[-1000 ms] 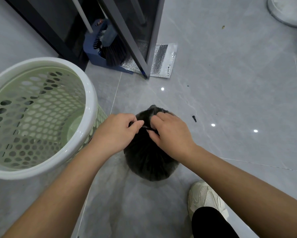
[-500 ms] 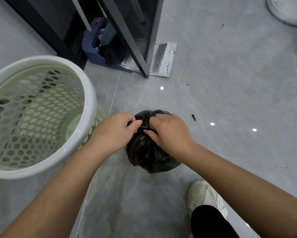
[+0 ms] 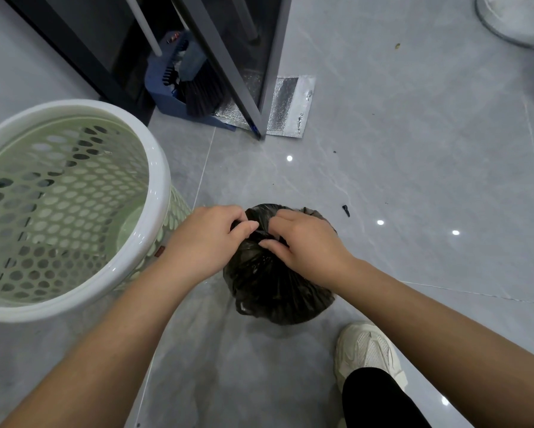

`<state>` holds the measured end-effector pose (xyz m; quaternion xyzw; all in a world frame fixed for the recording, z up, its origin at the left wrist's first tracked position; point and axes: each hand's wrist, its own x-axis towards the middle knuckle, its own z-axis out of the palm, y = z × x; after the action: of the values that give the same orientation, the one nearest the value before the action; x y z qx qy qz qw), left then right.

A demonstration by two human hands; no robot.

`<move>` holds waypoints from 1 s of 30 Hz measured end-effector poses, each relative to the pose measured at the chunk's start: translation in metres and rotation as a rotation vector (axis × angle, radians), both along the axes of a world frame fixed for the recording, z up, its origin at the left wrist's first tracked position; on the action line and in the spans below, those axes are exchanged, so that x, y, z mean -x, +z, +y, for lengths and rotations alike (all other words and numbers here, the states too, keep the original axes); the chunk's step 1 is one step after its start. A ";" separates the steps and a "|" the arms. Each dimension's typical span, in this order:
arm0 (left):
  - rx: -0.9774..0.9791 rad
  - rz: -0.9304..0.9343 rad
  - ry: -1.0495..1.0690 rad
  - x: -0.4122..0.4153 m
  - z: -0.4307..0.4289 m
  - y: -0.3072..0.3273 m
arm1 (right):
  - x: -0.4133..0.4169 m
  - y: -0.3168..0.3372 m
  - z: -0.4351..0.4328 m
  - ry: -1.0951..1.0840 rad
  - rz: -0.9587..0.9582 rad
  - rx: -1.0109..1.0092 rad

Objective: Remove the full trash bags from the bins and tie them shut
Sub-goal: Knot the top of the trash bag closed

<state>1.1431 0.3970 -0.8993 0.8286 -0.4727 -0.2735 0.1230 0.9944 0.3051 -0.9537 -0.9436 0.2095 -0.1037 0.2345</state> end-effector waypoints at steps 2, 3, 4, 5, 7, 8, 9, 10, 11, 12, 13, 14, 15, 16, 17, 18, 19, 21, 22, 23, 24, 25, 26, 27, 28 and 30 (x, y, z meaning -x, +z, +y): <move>0.012 -0.009 -0.002 0.001 -0.002 0.001 | -0.001 0.003 0.001 -0.043 0.033 0.050; 0.014 -0.014 -0.002 0.001 -0.002 0.002 | -0.003 0.004 0.001 -0.064 0.058 0.070; 0.015 -0.018 -0.003 0.001 -0.002 0.002 | -0.005 0.005 0.001 -0.088 0.078 0.086; 0.017 -0.023 -0.005 0.002 -0.003 0.001 | -0.006 0.006 0.001 -0.111 0.091 0.095; 0.020 -0.028 0.000 0.002 -0.003 0.001 | -0.007 0.006 0.001 -0.136 0.105 0.117; 0.020 -0.029 0.004 0.002 -0.004 0.001 | -0.007 0.004 0.002 -0.141 0.093 0.136; 0.019 -0.030 0.007 0.001 -0.004 0.000 | -0.006 0.003 0.002 -0.144 0.069 0.156; 0.018 -0.028 0.006 0.001 -0.004 0.000 | -0.005 0.002 0.002 -0.139 0.044 0.177; 0.016 -0.020 0.007 0.001 -0.004 0.000 | -0.005 0.000 0.002 -0.123 0.027 0.190; 0.013 -0.004 0.008 0.001 -0.004 -0.001 | -0.005 -0.001 0.002 -0.102 0.020 0.186; 0.011 0.015 0.013 0.001 -0.003 -0.002 | -0.005 -0.002 0.001 -0.086 0.016 0.172; 0.010 0.034 0.020 0.000 -0.003 -0.002 | -0.005 -0.003 0.000 -0.082 0.012 0.165; 0.010 0.043 0.027 0.000 -0.003 -0.003 | -0.005 -0.005 0.000 -0.090 0.014 0.167; 0.010 0.041 0.032 0.000 -0.003 -0.003 | -0.005 -0.005 -0.001 -0.102 0.025 0.174; 0.007 0.033 0.032 0.000 -0.003 -0.003 | -0.005 -0.004 -0.001 -0.113 0.037 0.186; 0.003 0.024 0.028 0.001 -0.003 -0.003 | -0.005 -0.003 -0.001 -0.121 0.045 0.200; 0.000 0.019 0.023 0.001 -0.003 -0.003 | -0.005 -0.004 -0.001 -0.125 0.049 0.211; -0.002 0.021 0.021 0.001 -0.003 -0.002 | -0.006 -0.003 0.001 -0.137 0.071 0.215; -0.002 0.024 0.020 0.000 -0.003 -0.002 | -0.006 -0.003 0.001 -0.142 0.071 0.230; 0.001 0.025 0.018 0.000 -0.003 0.000 | -0.006 -0.003 0.000 -0.144 0.064 0.250; 0.005 0.025 0.014 -0.001 -0.003 0.001 | -0.006 -0.002 -0.001 -0.143 0.056 0.268; 0.010 0.024 0.009 -0.002 -0.002 0.002 | -0.006 -0.002 -0.001 -0.134 0.047 0.280; 0.013 0.022 0.005 -0.003 -0.002 0.003 | -0.006 -0.003 -0.002 -0.114 0.034 0.279; 0.014 0.020 0.004 -0.004 -0.002 0.004 | -0.007 -0.003 -0.002 -0.088 0.024 0.258; 0.014 0.016 0.004 -0.004 -0.002 0.004 | -0.007 -0.002 -0.002 -0.073 0.019 0.226; 0.010 0.009 0.002 -0.004 -0.001 0.004 | -0.008 0.000 -0.001 -0.088 0.034 0.166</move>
<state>1.1473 0.3957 -0.8951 0.8271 -0.4729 -0.2749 0.1294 1.0024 0.3041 -0.9538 -0.9513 0.2453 -0.1148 0.1472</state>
